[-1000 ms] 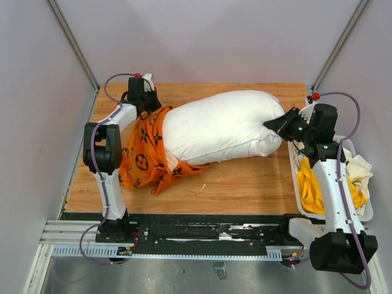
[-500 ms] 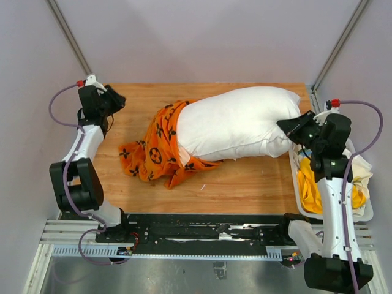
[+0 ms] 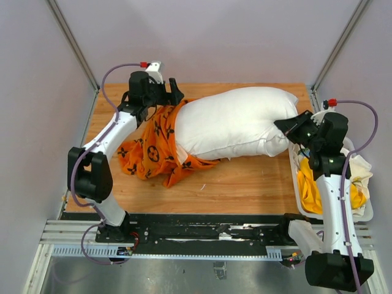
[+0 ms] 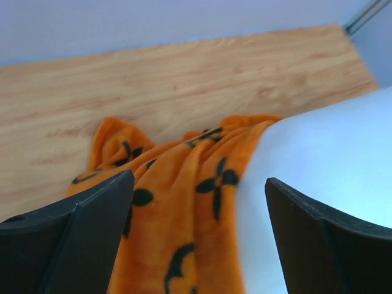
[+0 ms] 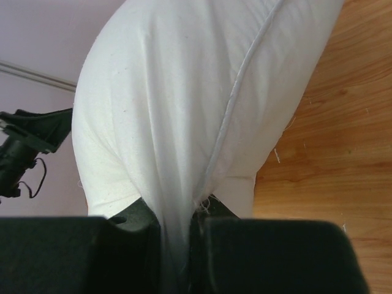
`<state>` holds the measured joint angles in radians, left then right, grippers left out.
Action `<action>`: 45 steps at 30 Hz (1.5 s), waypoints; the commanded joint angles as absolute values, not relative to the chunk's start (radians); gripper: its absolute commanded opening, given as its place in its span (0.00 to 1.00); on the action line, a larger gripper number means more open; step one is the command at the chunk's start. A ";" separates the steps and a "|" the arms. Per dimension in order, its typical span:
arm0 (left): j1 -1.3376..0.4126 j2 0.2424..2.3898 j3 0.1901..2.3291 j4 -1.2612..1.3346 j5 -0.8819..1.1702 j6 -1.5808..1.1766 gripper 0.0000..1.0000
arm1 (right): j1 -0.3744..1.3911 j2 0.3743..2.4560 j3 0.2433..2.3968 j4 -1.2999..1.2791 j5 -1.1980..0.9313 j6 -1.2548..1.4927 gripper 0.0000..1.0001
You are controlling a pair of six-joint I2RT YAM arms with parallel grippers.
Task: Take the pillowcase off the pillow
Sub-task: Remove the pillow from the pillowcase.
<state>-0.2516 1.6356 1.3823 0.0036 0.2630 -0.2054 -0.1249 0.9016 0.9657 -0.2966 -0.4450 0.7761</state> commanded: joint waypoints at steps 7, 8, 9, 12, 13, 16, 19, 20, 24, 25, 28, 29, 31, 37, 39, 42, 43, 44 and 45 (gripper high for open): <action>-0.255 1.729 1.187 -0.040 0.144 -0.167 0.53 | -0.108 0.861 1.004 -0.212 -0.438 0.774 0.01; -0.251 1.730 1.174 -0.037 0.121 -0.171 0.30 | -0.109 0.865 1.003 -0.209 -0.441 0.775 0.01; -0.244 1.730 1.167 -0.036 0.081 -0.181 0.08 | -0.108 0.870 1.006 -0.211 -0.444 0.771 0.01; -0.189 1.725 1.164 -0.049 0.032 -0.215 0.00 | -0.108 0.870 1.015 -0.224 -0.433 0.759 0.01; -0.159 1.719 1.161 -0.052 0.022 -0.230 0.00 | -0.109 0.864 1.014 -0.227 -0.421 0.756 0.01; -0.070 1.688 1.140 -0.067 -0.082 -0.275 0.00 | -0.110 0.838 1.015 -0.239 -0.361 0.749 0.01; 0.029 1.637 1.088 -0.065 -0.172 -0.326 0.00 | -0.128 0.813 1.003 -0.237 -0.335 0.763 0.01; 0.065 1.618 1.065 -0.059 -0.176 -0.346 0.00 | -0.137 0.812 1.002 -0.233 -0.340 0.768 0.01; 0.152 1.542 0.983 -0.020 -0.175 -0.398 0.00 | -0.147 0.813 1.005 -0.218 -0.345 0.784 0.01; 0.154 1.531 0.977 -0.018 -0.177 -0.397 0.00 | -0.146 0.814 1.001 -0.207 -0.351 0.798 0.01; 0.153 1.510 0.988 -0.018 -0.110 -0.363 0.11 | -0.146 0.818 0.993 -0.163 -0.376 0.824 0.01; 0.154 1.498 0.991 -0.012 -0.026 -0.343 0.28 | -0.147 0.816 0.994 -0.159 -0.381 0.824 0.01; 0.150 1.449 0.994 -0.003 0.104 -0.313 0.71 | -0.145 0.801 0.993 -0.162 -0.378 0.819 0.01; -0.148 1.136 1.010 0.050 0.212 -0.137 0.99 | -0.091 0.767 0.990 -0.170 -0.304 0.796 0.01; -0.360 1.044 1.001 0.088 0.238 -0.007 0.99 | -0.051 0.784 0.993 -0.169 -0.278 0.791 0.01; -0.641 0.939 0.965 0.138 0.203 0.126 0.99 | -0.003 0.812 1.012 -0.184 -0.265 0.780 0.01; -0.713 0.913 0.950 0.152 0.166 0.156 0.99 | 0.007 0.815 1.017 -0.190 -0.261 0.777 0.01; -0.783 0.896 0.940 0.153 0.127 0.185 0.99 | 0.015 0.815 1.019 -0.193 -0.254 0.776 0.01; -0.839 0.884 0.935 0.148 0.094 0.211 0.99 | 0.023 0.813 1.020 -0.193 -0.245 0.775 0.01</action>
